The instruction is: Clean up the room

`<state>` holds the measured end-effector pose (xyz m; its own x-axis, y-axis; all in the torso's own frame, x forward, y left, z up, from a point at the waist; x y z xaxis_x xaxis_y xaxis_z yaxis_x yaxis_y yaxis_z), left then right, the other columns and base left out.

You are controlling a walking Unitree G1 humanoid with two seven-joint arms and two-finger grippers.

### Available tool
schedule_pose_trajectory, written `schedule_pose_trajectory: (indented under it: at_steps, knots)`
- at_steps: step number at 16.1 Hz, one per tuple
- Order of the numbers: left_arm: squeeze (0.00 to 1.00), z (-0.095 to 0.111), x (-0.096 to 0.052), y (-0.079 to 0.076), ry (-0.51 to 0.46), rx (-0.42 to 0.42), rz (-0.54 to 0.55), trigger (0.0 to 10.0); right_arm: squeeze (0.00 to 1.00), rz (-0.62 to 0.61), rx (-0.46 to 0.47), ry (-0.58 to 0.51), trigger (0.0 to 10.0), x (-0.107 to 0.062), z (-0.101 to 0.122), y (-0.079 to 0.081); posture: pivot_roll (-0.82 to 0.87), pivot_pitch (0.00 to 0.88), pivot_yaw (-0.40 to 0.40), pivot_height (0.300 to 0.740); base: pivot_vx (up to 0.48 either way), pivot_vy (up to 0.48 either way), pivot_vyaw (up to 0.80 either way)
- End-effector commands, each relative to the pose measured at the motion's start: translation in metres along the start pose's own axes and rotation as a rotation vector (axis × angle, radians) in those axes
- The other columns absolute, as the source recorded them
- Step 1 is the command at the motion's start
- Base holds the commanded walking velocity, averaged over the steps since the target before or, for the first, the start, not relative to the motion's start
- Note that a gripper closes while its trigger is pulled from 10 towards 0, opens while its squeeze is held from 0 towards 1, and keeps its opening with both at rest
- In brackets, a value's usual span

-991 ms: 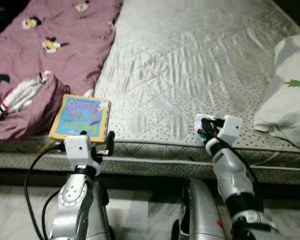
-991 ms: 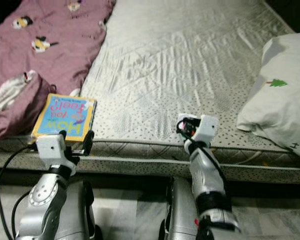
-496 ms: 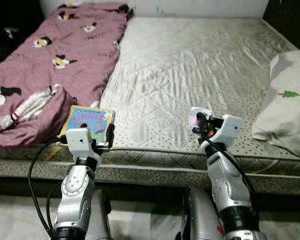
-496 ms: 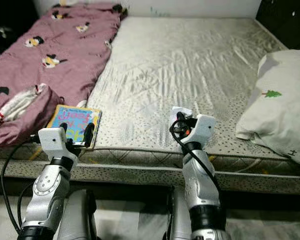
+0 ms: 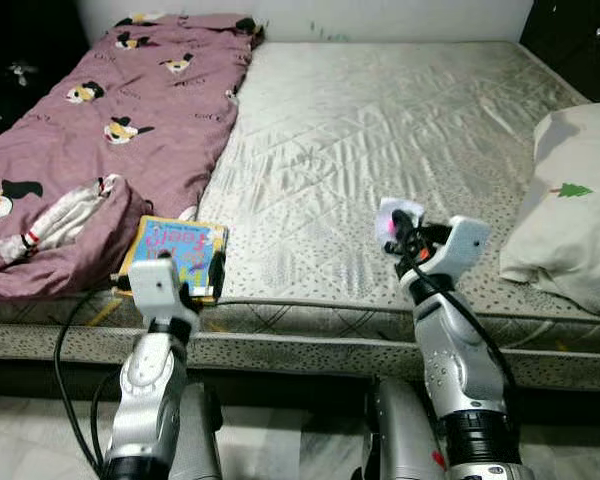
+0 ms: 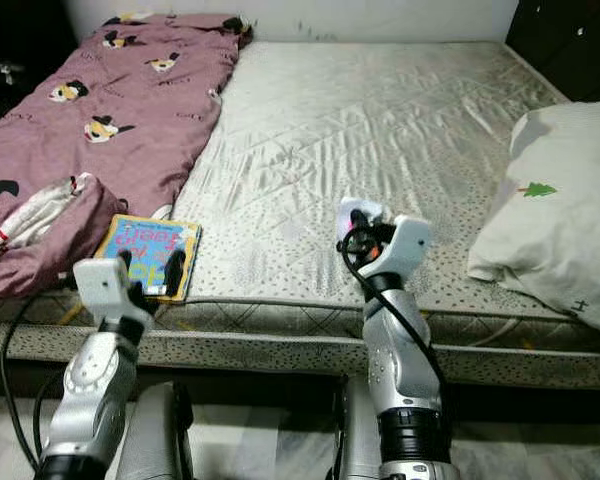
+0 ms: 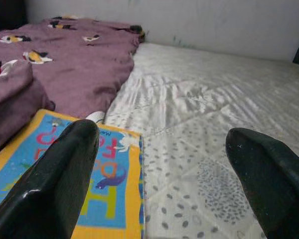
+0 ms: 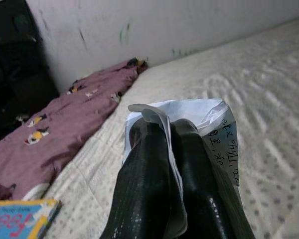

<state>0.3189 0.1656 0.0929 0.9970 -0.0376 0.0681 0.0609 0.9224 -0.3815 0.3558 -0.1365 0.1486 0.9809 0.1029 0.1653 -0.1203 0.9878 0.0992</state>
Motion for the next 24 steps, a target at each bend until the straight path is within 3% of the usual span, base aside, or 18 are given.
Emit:
schedule_pose_trajectory:
  at_steps: [1,10,14,18,24]
  knots:
    - [0.00,0.003,0.001,0.000,-0.006,0.005,-0.012,10.0,0.00,-0.003,0.003,-0.013,10.0,0.002,0.006,0.001,-0.03,0.008,0.025,0.576,0.000,0.000,0.00]
    - [0.00,0.000,0.002,-0.005,0.014,0.012,-0.034,10.0,0.00,-0.034,0.015,0.016,10.0,-0.005,0.001,-0.002,-0.03,0.031,0.041,0.659,0.000,0.000,0.00]
    - [0.00,0.001,0.002,-0.005,0.009,0.012,-0.030,10.0,0.00,-0.051,-0.042,0.039,10.0,-0.005,-0.004,-0.003,-0.03,0.029,0.038,0.659,0.000,0.000,0.00]
    - [0.00,0.001,0.003,-0.004,0.012,0.016,-0.033,10.0,0.00,-0.046,-0.038,0.011,10.0,-0.004,0.002,-0.005,-0.03,0.028,0.042,0.677,0.000,0.000,-0.11]
    - [0.00,0.000,0.003,-0.004,0.019,0.019,-0.034,10.0,0.00,-0.065,-0.055,0.024,10.0,-0.006,-0.001,-0.010,-0.03,0.030,0.043,0.740,0.000,0.000,0.00]
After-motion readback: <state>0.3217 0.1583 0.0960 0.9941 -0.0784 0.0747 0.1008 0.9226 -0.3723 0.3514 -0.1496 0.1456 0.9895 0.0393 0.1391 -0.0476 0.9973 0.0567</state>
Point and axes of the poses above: a point about 5 cm out from each wrist's last joint towards the gripper, its own x axis pointing out of the wrist towards the gripper, its own z axis along the axis of the wrist's last joint, y = z × x, the point moved 3 cm from there along x, pointing out of the wrist towards the gripper, and after that the axes turned 14 degrees about -x, right-handed, at the moved point
